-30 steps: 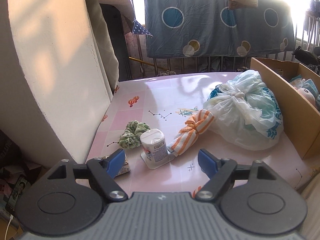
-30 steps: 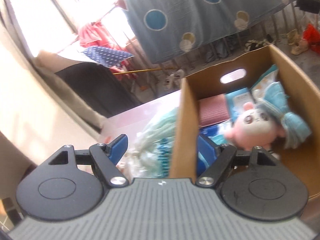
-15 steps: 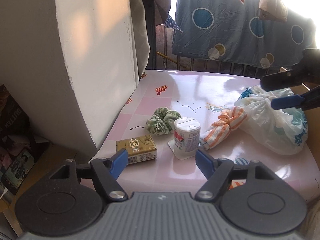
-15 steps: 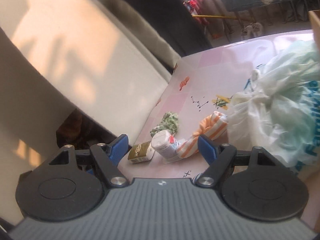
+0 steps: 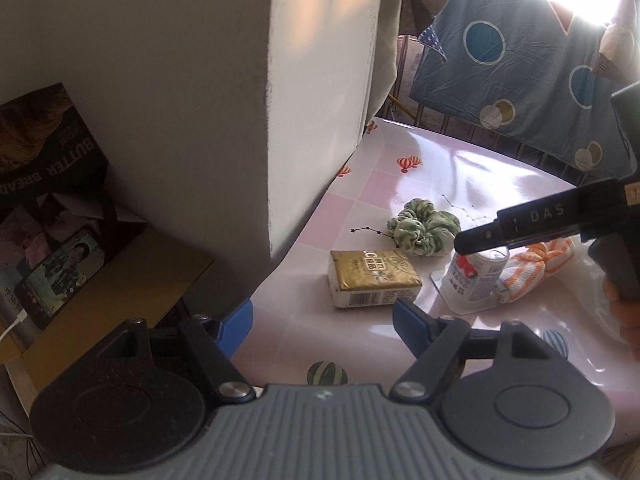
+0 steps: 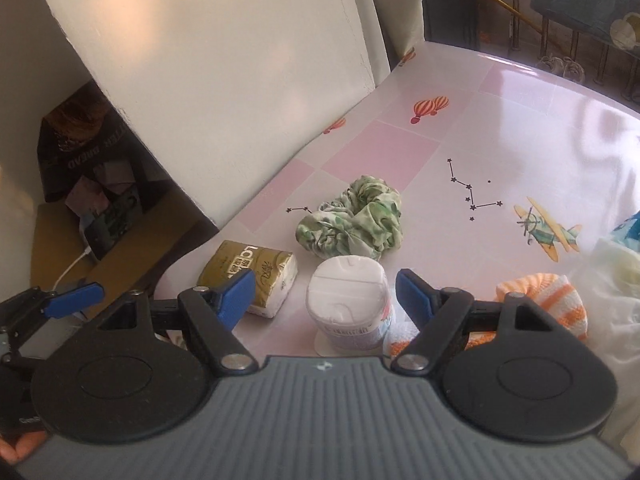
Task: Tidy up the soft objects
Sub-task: 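Move the right tool back to the white yogurt cup on the table, then close the right tool on the white yogurt cup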
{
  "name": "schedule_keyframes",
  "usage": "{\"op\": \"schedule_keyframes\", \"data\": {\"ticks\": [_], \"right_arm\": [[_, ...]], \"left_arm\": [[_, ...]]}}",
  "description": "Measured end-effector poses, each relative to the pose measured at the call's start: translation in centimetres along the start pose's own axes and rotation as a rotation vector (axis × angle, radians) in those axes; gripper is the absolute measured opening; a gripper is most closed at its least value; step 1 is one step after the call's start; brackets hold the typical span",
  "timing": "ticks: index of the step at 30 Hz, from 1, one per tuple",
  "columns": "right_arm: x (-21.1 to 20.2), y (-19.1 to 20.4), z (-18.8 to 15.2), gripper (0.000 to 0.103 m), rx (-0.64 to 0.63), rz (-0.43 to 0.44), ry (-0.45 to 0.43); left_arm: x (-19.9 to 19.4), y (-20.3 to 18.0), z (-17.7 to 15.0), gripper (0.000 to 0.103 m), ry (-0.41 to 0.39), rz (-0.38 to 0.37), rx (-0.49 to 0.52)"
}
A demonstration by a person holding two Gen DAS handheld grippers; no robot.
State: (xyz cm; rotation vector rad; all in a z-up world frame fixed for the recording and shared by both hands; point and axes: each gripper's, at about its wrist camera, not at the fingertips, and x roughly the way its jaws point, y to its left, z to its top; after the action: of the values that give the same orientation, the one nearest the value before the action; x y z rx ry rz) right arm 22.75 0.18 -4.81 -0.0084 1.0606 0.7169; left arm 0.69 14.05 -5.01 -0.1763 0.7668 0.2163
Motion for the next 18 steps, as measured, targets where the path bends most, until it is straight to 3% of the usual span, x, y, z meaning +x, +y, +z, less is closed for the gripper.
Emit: {"op": "schedule_keyframes", "data": {"ticks": [3, 6, 10, 14, 18], "right_arm": [[1.6, 0.0, -0.1, 0.07, 0.014, -0.035, 0.044], [2.1, -0.2, -0.5, 0.049, 0.02, -0.069, 0.053], [1.6, -1.2, -0.7, 0.048, 0.084, -0.042, 0.025], [0.0, -3.5, -1.0, 0.048, 0.234, 0.098, -0.033], [-1.7, -5.9, -2.3, 0.048, 0.437, 0.29, -0.071]], "left_arm": [[0.0, 0.9, -0.1, 0.081, -0.006, 0.007, -0.028], [-0.2, 1.0, -0.2, 0.083, -0.018, -0.007, -0.019], [-0.7, 0.6, -0.6, 0.085, -0.048, -0.066, 0.0], [-1.5, 0.2, -1.1, 0.086, -0.092, -0.13, 0.014], [-2.2, -0.6, -1.3, 0.085, -0.115, -0.152, 0.052]]}}
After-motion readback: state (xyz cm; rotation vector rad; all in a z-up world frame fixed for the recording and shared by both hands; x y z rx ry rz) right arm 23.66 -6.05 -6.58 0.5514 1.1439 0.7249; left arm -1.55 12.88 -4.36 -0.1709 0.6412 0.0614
